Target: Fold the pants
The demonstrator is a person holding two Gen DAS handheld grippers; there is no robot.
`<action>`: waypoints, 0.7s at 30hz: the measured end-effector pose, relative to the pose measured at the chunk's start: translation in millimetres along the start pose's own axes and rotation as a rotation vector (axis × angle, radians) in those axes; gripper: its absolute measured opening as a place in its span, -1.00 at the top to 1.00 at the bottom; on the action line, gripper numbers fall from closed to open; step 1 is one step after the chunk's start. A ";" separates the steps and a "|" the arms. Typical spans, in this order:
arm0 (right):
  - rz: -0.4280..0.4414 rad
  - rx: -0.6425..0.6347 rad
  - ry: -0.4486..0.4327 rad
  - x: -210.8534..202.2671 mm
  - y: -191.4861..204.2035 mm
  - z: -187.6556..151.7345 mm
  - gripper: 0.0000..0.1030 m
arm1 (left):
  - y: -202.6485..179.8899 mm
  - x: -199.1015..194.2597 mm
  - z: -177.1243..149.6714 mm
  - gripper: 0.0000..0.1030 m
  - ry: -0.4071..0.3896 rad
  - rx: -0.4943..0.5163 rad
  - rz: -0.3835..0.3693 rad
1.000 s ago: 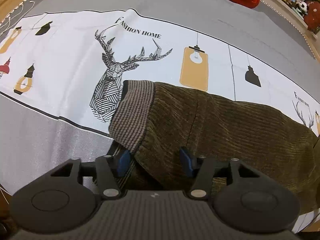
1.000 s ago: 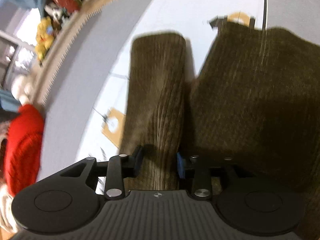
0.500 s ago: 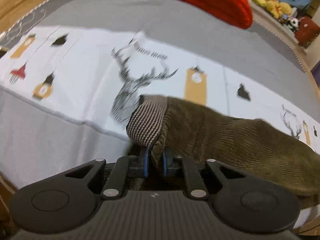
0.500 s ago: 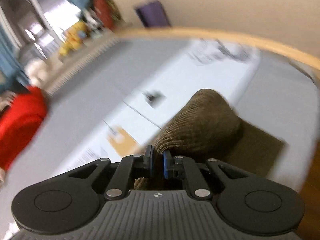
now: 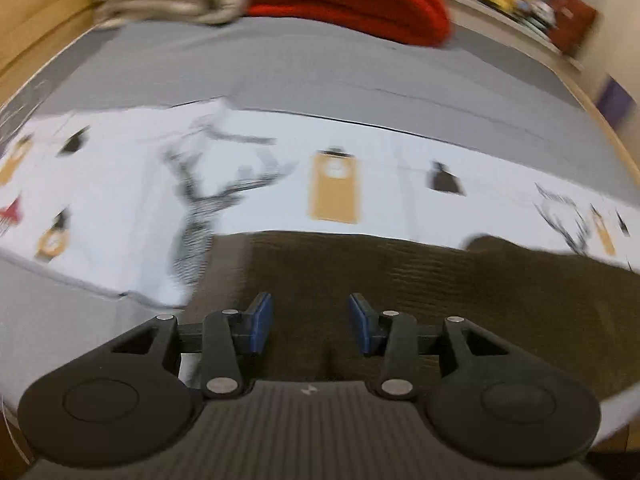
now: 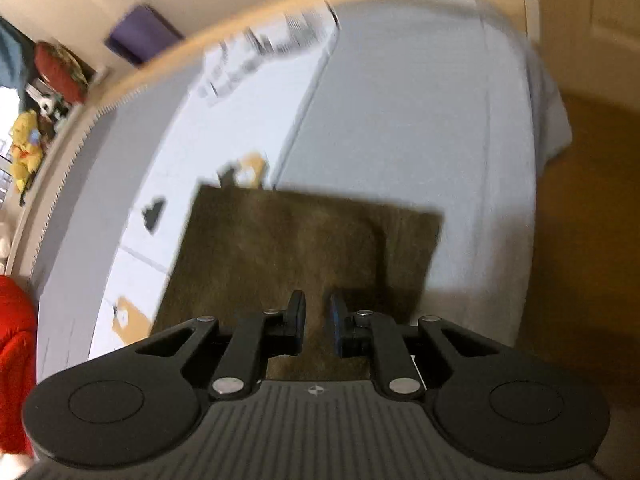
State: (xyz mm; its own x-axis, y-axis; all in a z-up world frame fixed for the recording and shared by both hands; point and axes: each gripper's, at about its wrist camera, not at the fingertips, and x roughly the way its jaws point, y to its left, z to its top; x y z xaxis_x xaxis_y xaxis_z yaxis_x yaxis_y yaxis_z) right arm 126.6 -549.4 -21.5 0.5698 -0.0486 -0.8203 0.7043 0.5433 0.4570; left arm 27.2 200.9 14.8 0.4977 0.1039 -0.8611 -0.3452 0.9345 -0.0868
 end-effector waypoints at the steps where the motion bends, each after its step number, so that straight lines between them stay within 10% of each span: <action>1: -0.021 -0.020 0.050 6.0 0.3 -10.2 0.70 | -13.4 3.4 1.0 0.09 0.001 0.038 -0.008; 14: -0.048 0.032 0.067 24.0 -6.6 0.5 0.35 | -128.7 36.0 -5.7 -0.07 0.039 0.326 -0.084; 17: -0.086 -0.032 0.031 20.1 1.8 -2.2 0.82 | -137.6 41.1 -6.6 -0.08 0.048 0.349 -0.079; 21: -0.102 -0.136 -0.111 -10.0 21.1 -0.2 0.97 | -141.3 42.3 -6.3 -0.08 0.056 0.356 -0.076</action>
State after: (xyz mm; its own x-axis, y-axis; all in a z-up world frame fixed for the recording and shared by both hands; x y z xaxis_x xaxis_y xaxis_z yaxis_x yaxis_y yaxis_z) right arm 135.7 -537.3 -3.7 0.5466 -0.1975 -0.8137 0.7015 0.6387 0.3162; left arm 92.0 71.0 -12.5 0.4640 0.0197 -0.8856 -0.0057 0.9998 0.0193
